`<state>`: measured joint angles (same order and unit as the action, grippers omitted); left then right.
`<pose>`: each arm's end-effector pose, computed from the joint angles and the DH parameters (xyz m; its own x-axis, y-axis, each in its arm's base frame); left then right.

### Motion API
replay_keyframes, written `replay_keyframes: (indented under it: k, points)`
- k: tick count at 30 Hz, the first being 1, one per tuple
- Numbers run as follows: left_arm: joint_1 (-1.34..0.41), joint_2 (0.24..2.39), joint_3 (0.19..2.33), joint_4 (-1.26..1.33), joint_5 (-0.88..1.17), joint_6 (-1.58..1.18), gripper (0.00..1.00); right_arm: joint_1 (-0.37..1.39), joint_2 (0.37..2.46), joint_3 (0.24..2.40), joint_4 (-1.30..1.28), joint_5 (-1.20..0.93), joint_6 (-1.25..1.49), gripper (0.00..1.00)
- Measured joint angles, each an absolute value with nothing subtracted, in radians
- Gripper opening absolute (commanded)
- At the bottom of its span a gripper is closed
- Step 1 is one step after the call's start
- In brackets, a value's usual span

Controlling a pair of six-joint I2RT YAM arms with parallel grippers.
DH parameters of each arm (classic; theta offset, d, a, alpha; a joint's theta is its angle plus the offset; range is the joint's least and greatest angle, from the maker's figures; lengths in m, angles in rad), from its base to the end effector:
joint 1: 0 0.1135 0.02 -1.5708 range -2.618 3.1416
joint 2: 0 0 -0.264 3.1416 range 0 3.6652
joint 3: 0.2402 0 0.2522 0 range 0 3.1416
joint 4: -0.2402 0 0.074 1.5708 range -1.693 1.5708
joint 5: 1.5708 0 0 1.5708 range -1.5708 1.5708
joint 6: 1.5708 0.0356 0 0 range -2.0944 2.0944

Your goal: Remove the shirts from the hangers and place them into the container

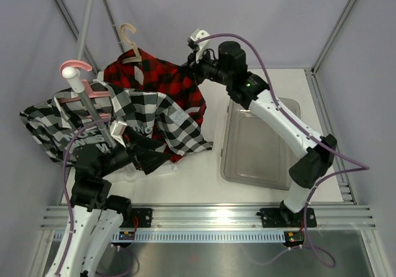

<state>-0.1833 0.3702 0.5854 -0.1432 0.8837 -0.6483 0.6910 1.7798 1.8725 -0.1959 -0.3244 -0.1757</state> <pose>0.0901 -0.0447 0.3269 -0.4712 -0.3022 -0.8286 0.7392 0.3772 -0.5579 0.3167 0.2766 0.4431 0.0701 -0.1570 -0.9851 -0.8492 0.5088 -0.1415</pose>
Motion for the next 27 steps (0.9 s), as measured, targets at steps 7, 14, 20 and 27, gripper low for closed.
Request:
replay_keyframes:
  k: [7, 14, 20, 27]
  points:
    - [-0.581, 0.658, 0.838, -0.192, 0.615, -0.513, 0.99, 0.620, 1.634, 1.852, -0.197, -0.271, -0.152, 0.00]
    - [-0.785, 0.920, 1.071, -0.194, 0.369, -0.387, 0.99, 0.541, 1.539, 1.853, -0.307, -0.200, -0.137, 0.00]
    - [-0.874, 1.234, 1.464, -0.270, 0.155, -0.271, 0.99, 0.480, 1.378, 1.792, -0.429, -0.130, -0.127, 0.00]
    - [-0.894, 1.426, 1.643, -0.295, -0.092, -0.172, 0.99, 0.472, 1.081, 1.615, -0.512, -0.079, -0.107, 0.00]
